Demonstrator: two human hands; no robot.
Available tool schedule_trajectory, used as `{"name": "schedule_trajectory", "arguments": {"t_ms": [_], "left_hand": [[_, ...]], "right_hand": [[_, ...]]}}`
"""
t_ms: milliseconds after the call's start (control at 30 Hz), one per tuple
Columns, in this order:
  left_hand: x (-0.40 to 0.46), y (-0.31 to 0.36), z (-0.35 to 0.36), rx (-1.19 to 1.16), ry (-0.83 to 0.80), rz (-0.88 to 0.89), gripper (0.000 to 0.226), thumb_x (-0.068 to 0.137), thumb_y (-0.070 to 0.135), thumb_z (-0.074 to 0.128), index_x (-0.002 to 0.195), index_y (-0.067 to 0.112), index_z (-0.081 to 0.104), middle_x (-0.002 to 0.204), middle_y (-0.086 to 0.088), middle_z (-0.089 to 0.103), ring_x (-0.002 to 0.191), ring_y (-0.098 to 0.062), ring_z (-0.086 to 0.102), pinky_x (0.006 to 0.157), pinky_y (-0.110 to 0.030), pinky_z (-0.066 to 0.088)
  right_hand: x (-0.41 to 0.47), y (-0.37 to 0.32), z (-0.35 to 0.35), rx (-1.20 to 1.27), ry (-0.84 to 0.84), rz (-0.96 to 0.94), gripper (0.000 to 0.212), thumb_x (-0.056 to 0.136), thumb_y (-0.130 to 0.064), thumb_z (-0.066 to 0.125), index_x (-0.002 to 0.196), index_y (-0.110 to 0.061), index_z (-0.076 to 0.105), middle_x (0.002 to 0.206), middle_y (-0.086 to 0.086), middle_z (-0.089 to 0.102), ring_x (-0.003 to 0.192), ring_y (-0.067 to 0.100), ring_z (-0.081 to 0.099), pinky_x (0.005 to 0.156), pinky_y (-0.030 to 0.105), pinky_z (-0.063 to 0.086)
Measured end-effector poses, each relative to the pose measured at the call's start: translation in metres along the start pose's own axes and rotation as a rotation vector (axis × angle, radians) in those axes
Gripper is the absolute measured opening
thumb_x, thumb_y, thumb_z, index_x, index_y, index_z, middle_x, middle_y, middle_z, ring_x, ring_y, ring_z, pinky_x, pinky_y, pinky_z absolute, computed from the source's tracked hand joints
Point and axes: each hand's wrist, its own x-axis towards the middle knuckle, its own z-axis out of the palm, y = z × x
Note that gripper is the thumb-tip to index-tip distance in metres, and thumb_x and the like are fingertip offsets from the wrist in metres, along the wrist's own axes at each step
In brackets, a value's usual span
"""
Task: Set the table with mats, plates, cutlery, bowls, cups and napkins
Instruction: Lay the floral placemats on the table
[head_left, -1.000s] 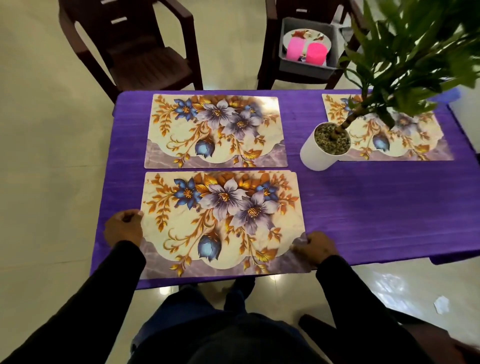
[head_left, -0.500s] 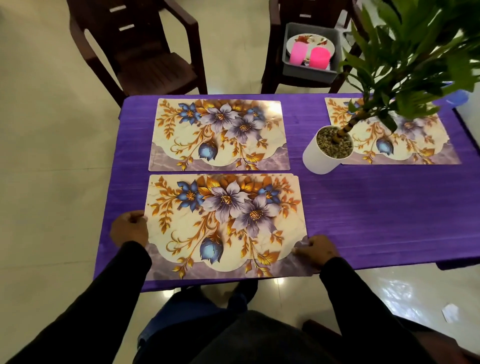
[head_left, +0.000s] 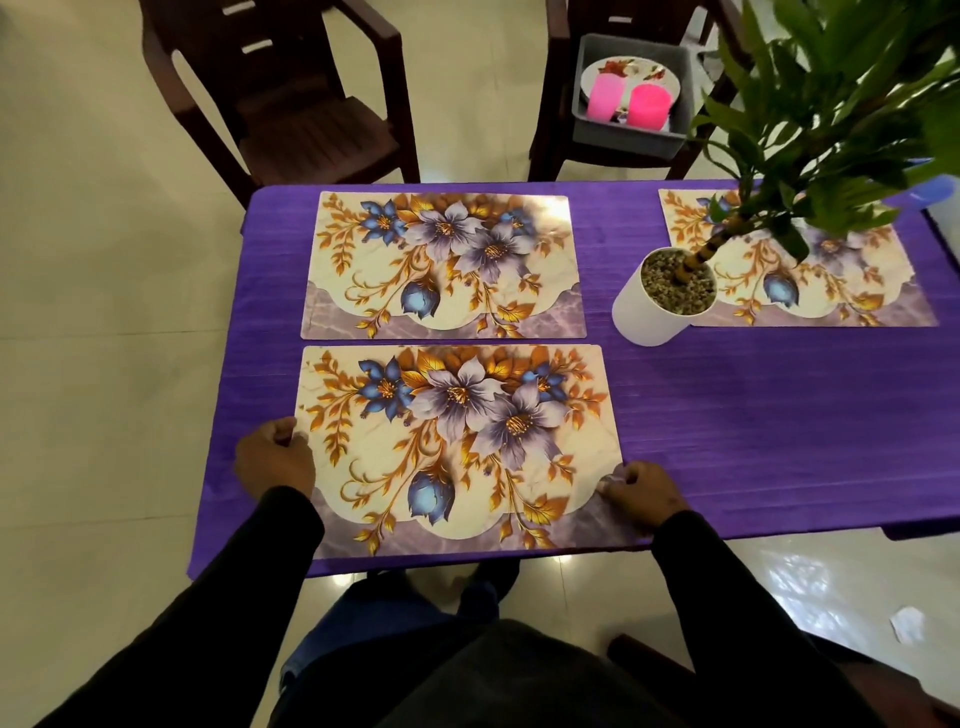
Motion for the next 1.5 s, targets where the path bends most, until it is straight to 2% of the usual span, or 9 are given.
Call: {"name": "schedule_trajectory", "arguments": {"t_ms": [267,400,567,700,800,1000,1100,1400,1500], "left_hand": [[-0.010,0.002,0.000,0.242,0.004,0.101,0.032,0.089,0.033,0.076,0.118,0.021,0.069,0.123,-0.015,0.065,0.112,-0.038,0.061,0.089,-0.055,0.056],[-0.030,0.010,0.007,0.201,-0.056,0.207,0.039,0.088,0.031,0.078,0.123,0.019,0.067,0.129,-0.016,0.061,0.118,-0.038,0.058,0.093,-0.058,0.053],[-0.057,0.019,0.013,0.109,-0.134,0.196,0.044,0.090,0.032,0.075,0.129,0.016,0.062,0.137,-0.015,0.056,0.126,-0.036,0.052,0.104,-0.055,0.047],[-0.070,0.027,0.012,0.064,-0.198,0.133,0.047,0.093,0.035,0.071,0.133,0.015,0.059,0.140,-0.013,0.057,0.128,-0.034,0.053,0.107,-0.051,0.044],[-0.073,0.036,0.009,-0.023,-0.191,0.066,0.043,0.093,0.030,0.071,0.131,0.012,0.062,0.138,-0.012,0.060,0.126,-0.033,0.056,0.105,-0.048,0.044],[-0.069,0.054,0.001,-0.231,-0.343,-0.013,0.036,0.098,0.014,0.065,0.133,0.006,0.061,0.124,-0.003,0.063,0.109,-0.025,0.061,0.096,-0.040,0.052],[-0.068,0.055,0.002,-0.328,-0.436,0.011,0.024,0.096,0.005,0.064,0.119,0.011,0.064,0.120,-0.010,0.067,0.106,-0.028,0.064,0.092,-0.039,0.052],[-0.075,0.055,0.010,-0.431,-0.522,-0.052,0.015,0.097,0.005,0.062,0.112,0.009,0.065,0.109,-0.006,0.068,0.099,-0.025,0.065,0.080,-0.030,0.054],[-0.076,0.053,0.017,-0.457,-0.574,-0.102,0.017,0.093,0.003,0.067,0.110,0.006,0.069,0.111,-0.012,0.072,0.096,-0.028,0.068,0.086,-0.037,0.057]], "right_hand": [[-0.005,0.017,-0.012,0.322,-0.062,-0.082,0.014,0.084,0.006,0.069,0.083,-0.008,0.066,0.077,0.007,0.067,0.078,0.024,0.062,0.072,0.033,0.053],[-0.013,0.025,-0.026,0.520,-0.128,-0.065,0.021,0.084,0.013,0.063,0.080,-0.007,0.067,0.065,0.001,0.066,0.068,0.021,0.060,0.059,0.027,0.052],[-0.012,0.045,-0.050,0.796,-0.237,-0.057,0.015,0.082,0.008,0.066,0.091,-0.005,0.066,0.084,0.017,0.068,0.080,0.032,0.065,0.073,0.038,0.055],[-0.011,0.059,-0.070,0.885,-0.359,-0.061,0.069,0.038,-0.024,0.099,0.096,-0.006,0.065,0.091,0.020,0.068,0.082,0.034,0.068,0.073,0.042,0.056],[-0.012,0.067,-0.083,0.939,-0.403,-0.071,0.077,0.029,-0.021,0.101,0.094,-0.003,0.063,0.087,0.019,0.069,0.077,0.031,0.070,0.066,0.037,0.060],[-0.025,0.070,-0.105,0.797,-0.420,-0.006,0.048,0.053,-0.004,0.081,0.097,-0.004,0.063,0.089,0.018,0.071,0.077,0.031,0.072,0.061,0.037,0.058],[-0.024,0.073,-0.112,0.672,-0.418,0.079,0.059,0.059,0.008,0.074,0.116,-0.004,0.064,0.107,0.023,0.071,0.095,0.041,0.068,0.072,0.046,0.058],[-0.028,0.045,-0.115,0.557,-0.275,0.180,0.036,0.079,-0.009,0.076,0.110,0.006,0.067,0.094,0.024,0.073,0.078,0.035,0.072,0.067,0.042,0.060],[-0.017,0.053,-0.124,0.620,-0.158,0.156,0.081,0.022,-0.032,0.101,0.091,0.004,0.075,0.088,0.023,0.074,0.071,0.033,0.073,0.062,0.041,0.062]]}}
